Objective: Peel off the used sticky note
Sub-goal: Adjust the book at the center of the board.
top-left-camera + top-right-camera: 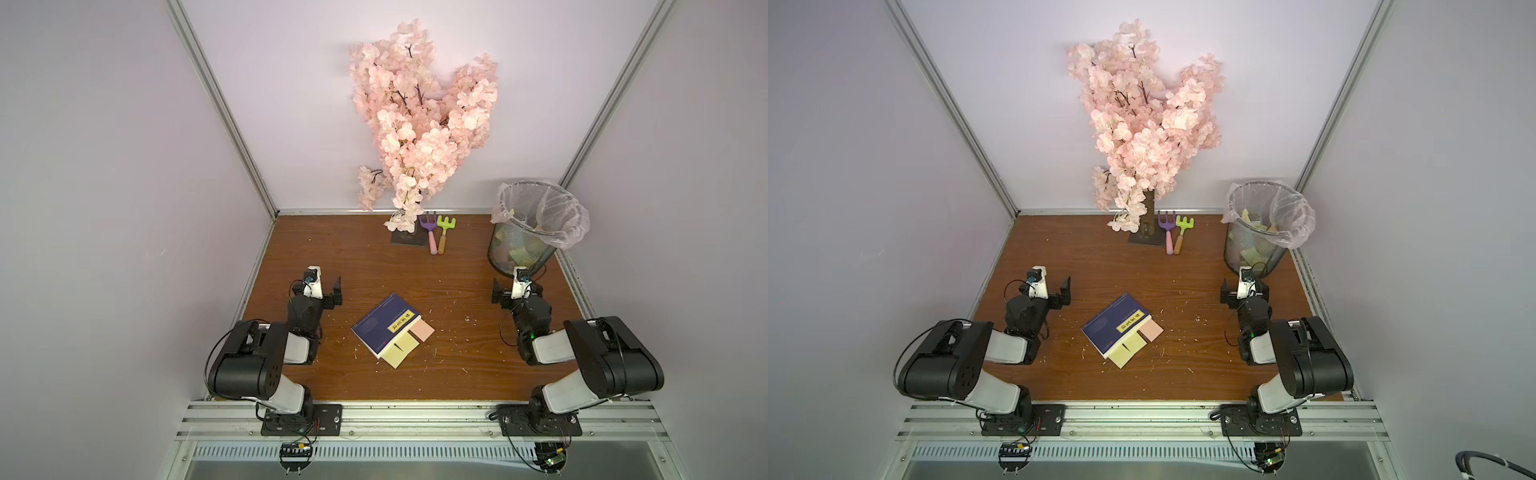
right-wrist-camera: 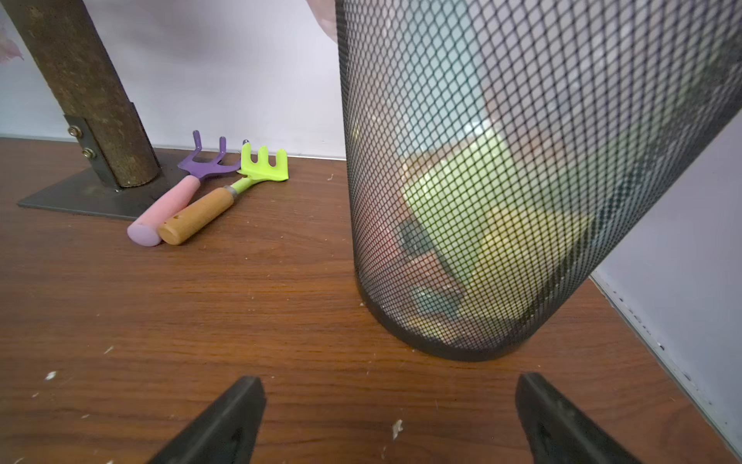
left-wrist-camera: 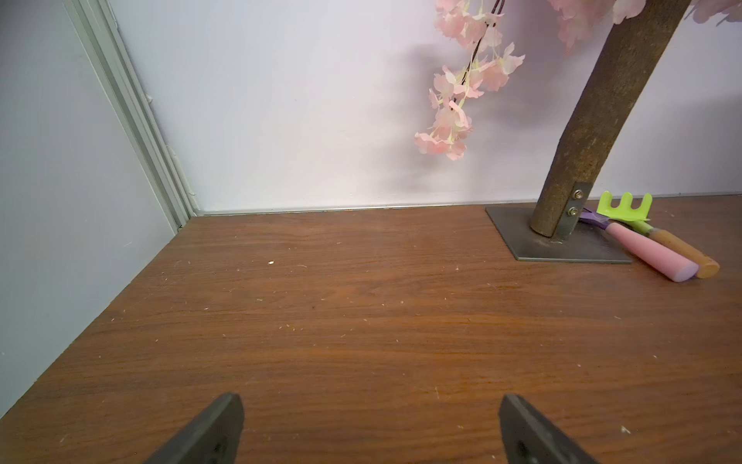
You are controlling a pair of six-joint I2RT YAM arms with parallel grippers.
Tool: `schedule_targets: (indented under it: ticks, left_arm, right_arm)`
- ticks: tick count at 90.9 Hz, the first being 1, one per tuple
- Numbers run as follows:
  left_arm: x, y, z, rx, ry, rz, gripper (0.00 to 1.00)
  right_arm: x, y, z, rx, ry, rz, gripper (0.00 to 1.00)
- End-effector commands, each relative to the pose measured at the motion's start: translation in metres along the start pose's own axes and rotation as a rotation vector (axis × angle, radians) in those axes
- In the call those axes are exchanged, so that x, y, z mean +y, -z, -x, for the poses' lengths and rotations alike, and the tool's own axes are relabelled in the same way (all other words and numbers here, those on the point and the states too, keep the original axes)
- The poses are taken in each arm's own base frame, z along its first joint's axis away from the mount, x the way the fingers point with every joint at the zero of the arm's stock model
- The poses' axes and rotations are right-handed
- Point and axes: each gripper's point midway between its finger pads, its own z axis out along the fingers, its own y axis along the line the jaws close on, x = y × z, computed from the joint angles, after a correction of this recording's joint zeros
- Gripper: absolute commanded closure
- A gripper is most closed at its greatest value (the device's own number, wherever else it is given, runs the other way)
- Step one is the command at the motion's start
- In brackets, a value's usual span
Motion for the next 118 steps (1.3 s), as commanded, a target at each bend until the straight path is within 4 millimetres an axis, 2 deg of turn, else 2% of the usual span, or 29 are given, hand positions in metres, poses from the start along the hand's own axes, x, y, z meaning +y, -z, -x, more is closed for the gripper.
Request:
schedule_targets:
  ticks: [1,66,71,78,83,84,85,90,92,94,96,101,105,109,118]
  left_arm:
    - [0.005,-0.002,0.004,-0.009,0.009,0.018,0.02]
    - [0.005,-0.003,0.004,-0.008,0.010,0.017,0.02]
    - [0.007,-0.002,0.008,-0.021,0.014,0.025,0.02]
    - [-0.001,-0.007,0.022,-0.019,-0.002,-0.021,0.02]
    - [-0.004,-0.014,0.034,0.002,-0.019,-0.046,0.02]
    - [-0.005,-0.016,0.034,0.024,-0.024,-0.053,0.02]
    - [-0.006,-0.017,0.036,0.034,-0.030,-0.058,0.02]
    - [-0.012,-0.026,0.046,0.107,-0.081,-0.105,0.01]
    - [-0.015,-0.028,0.044,0.165,-0.098,-0.127,0.01]
    - [-0.018,-0.031,0.050,0.185,-0.121,-0.151,0.01]
    - [-0.022,-0.030,0.043,0.252,-0.139,-0.182,0.01]
    - [-0.028,-0.030,0.041,0.348,-0.178,-0.238,0.01]
    - [-0.033,-0.026,0.034,0.421,-0.199,-0.290,0.01]
    - [-0.037,-0.022,0.028,0.478,-0.231,-0.327,0.01]
    - [-0.036,-0.014,0.014,0.569,-0.280,-0.316,0.01]
  right_arm:
    - [0.000,-0.002,0.015,-0.050,-0.014,0.008,0.01]
    - [0.001,-0.003,0.015,-0.048,-0.016,0.010,0.01]
    - [-0.001,-0.002,0.015,-0.051,-0.014,0.004,0.01]
    - [-0.006,0.004,0.030,-0.073,0.001,-0.068,0.01]
    - [-0.001,0.006,0.051,-0.066,0.019,-0.100,0.01]
    - [0.001,0.005,0.051,-0.042,0.024,-0.098,0.01]
    - [0.002,0.006,0.060,-0.055,0.014,-0.096,0.01]
    - [0.010,0.006,0.075,0.006,-0.065,-0.060,0.01]
    - [0.011,0.007,0.075,0.047,-0.115,-0.052,0.01]
    - [0.009,0.008,0.078,0.063,-0.178,-0.063,0.01]
    - [0.003,0.010,0.078,0.065,-0.266,-0.095,0.01]
    - [-0.010,0.017,0.063,0.079,-0.503,-0.175,0.01]
    - [0.001,0.019,0.060,0.097,-0.544,-0.089,0.01]
    - [0.016,0.021,0.068,0.095,-0.550,0.007,0.01]
    - [0.052,0.026,0.075,0.195,-0.532,0.122,0.01]
